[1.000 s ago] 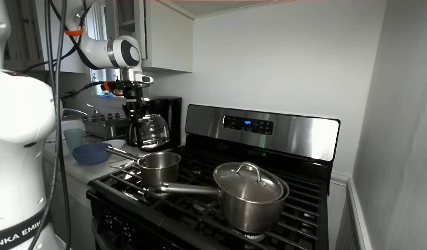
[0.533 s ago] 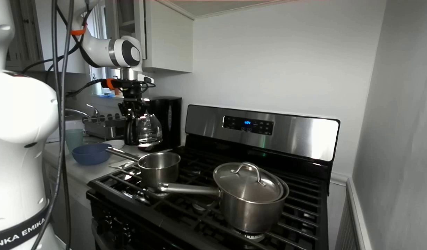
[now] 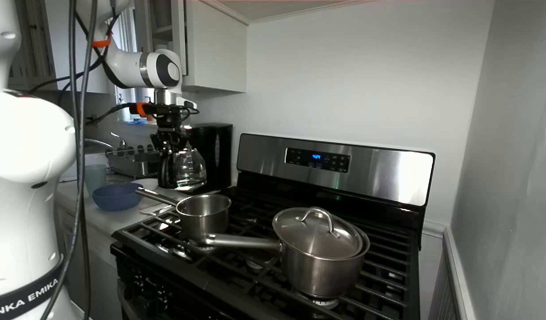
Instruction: Put the clear kettle on the drip tray of the coffee machine
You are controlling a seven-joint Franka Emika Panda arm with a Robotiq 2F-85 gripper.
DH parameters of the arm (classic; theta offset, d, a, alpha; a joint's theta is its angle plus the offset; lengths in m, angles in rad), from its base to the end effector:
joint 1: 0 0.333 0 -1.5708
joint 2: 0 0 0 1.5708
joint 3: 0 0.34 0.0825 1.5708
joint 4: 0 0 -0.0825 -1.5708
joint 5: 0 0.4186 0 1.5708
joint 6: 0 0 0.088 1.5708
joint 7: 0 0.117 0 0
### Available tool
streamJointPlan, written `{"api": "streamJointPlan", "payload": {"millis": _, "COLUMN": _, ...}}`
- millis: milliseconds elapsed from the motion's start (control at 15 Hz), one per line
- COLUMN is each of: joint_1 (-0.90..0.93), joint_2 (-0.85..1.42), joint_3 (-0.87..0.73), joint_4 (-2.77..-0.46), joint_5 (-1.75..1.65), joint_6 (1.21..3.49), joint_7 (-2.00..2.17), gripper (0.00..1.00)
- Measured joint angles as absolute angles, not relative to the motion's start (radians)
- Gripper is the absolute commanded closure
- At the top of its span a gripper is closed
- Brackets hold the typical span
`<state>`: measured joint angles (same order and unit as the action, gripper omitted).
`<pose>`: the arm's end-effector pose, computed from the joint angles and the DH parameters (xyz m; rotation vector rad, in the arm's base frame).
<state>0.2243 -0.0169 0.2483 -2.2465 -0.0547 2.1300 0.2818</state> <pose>0.4769 0.2407 0.3580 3.0382 0.3385 -0.1149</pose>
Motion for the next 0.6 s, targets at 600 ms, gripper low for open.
{"api": "streamJointPlan", "payload": {"millis": 600, "joint_1": 0.248, "joint_2": 0.139, "joint_3": 0.259, "joint_4": -2.146, "joint_5": -0.053, "joint_6": 2.193, "joint_7": 0.264, "gripper": 0.92}}
